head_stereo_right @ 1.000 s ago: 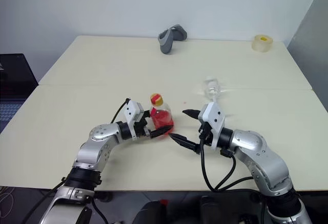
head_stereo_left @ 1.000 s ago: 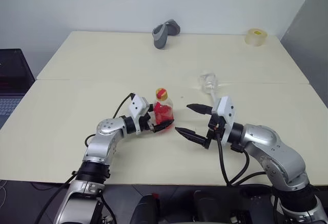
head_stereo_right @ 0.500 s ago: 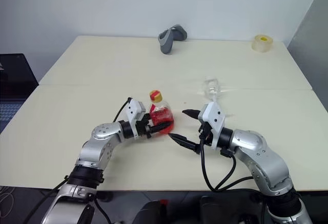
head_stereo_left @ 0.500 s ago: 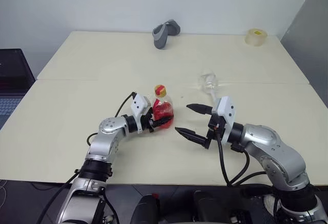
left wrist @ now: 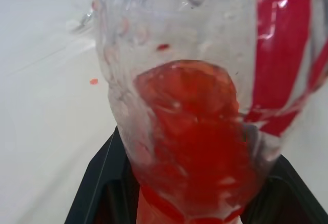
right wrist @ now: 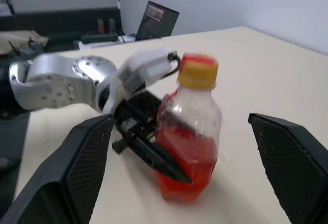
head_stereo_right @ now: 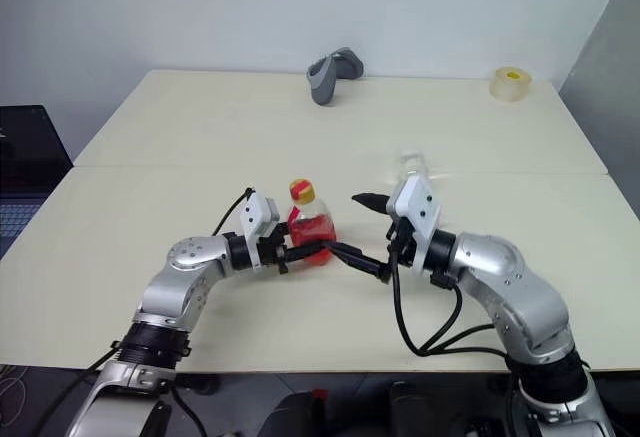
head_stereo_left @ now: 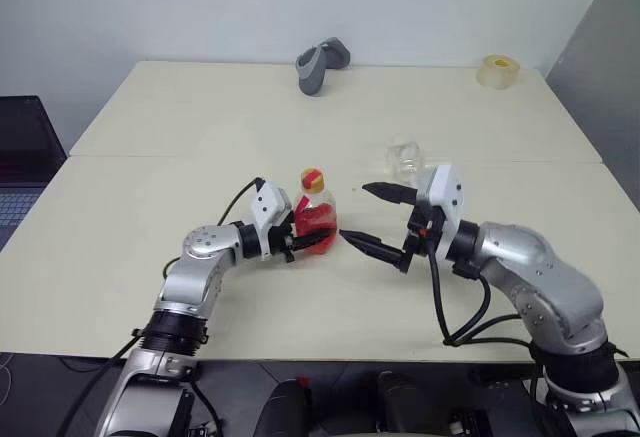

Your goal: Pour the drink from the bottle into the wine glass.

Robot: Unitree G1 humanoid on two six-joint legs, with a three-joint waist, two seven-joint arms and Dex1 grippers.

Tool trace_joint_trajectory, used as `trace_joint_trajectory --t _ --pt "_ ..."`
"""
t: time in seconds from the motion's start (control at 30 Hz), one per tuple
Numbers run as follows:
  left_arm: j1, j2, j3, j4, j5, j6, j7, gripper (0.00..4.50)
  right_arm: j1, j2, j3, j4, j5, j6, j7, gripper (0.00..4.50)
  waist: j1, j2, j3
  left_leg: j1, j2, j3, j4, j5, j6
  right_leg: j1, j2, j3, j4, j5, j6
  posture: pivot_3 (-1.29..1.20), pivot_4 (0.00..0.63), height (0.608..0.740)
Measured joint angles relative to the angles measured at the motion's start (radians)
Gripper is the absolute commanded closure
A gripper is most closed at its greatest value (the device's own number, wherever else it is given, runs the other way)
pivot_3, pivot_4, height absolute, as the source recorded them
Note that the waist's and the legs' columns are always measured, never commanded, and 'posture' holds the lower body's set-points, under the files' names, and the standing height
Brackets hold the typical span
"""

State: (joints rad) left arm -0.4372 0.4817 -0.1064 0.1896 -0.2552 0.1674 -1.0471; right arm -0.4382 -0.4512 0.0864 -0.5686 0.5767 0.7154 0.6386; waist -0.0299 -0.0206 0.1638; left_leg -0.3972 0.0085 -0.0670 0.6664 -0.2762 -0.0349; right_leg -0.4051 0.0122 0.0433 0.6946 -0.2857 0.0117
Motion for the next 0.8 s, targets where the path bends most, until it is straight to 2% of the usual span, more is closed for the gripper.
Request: trace_joint_trajectory --t 0.23,0.37,0.47,0.63,0.73,0.8 --pt "-0.002 0.003 -0.029 -0.001 0.025 -0.042 -0.018 2.58 -0.063 0.043 0.023 -0.016 0.061 0.102 -0.069 0.0 0.001 0.0 0.0 -0.001 0.0 0.0 0.0 0.0 0.0 0.0 -0.001 0.0 -0.001 0.0 0.0 0.0 0.15 0.74" --pt "-0.007 -0.003 -0.038 0.0 0.039 -0.063 -0.012 2.58 -0.067 0.046 0.077 0.015 0.017 0.107 -0.088 0.0 0.0 0.0 0.0 -0.001 0.0 0.0 0.0 0.0 0.0 0.0 0.0 0.0 -0.001 0.0 0.0 0.0 0.15 0.74" --pt "-0.01 -0.01 -0.043 0.0 0.044 -0.074 -0.011 2.58 -0.083 0.089 0.119 0.067 -0.027 0.095 -0.117 0.0 -0.001 0.0 0.0 -0.001 0.0 0.0 0.0 0.0 0.0 -0.001 0.0 0.0 0.0 0.0 0.0 0.0 0.15 0.74" --pt "-0.01 -0.014 -0.045 0.002 0.047 -0.087 -0.011 2.58 -0.086 0.124 0.135 0.108 -0.076 0.075 -0.134 0.0 -0.001 0.0 0.0 -0.001 0.0 0.0 0.0 0.0 0.0 -0.001 0.0 0.0 -0.001 0.0 0.0 0.0 0.15 0.74" --pt "-0.01 -0.014 -0.045 0.006 0.051 -0.09 -0.012 2.58 -0.086 0.151 0.135 0.114 -0.084 0.071 -0.14 0.62 -0.001 0.0 0.0 -0.001 0.0 0.0 0.0 0.0 0.0 -0.001 0.0 0.0 0.0 0.0 0.0 0.0 0.15 0.74" --pt "-0.01 -0.015 -0.045 0.009 0.056 -0.093 -0.012 2.58 -0.086 0.165 0.135 0.114 -0.084 0.066 -0.14 1.31 -0.001 0.0 0.0 -0.001 0.0 0.0 0.0 0.0 0.0 -0.001 0.0 0.0 0.0 0.0 0.0 0.0 0.15 0.74"
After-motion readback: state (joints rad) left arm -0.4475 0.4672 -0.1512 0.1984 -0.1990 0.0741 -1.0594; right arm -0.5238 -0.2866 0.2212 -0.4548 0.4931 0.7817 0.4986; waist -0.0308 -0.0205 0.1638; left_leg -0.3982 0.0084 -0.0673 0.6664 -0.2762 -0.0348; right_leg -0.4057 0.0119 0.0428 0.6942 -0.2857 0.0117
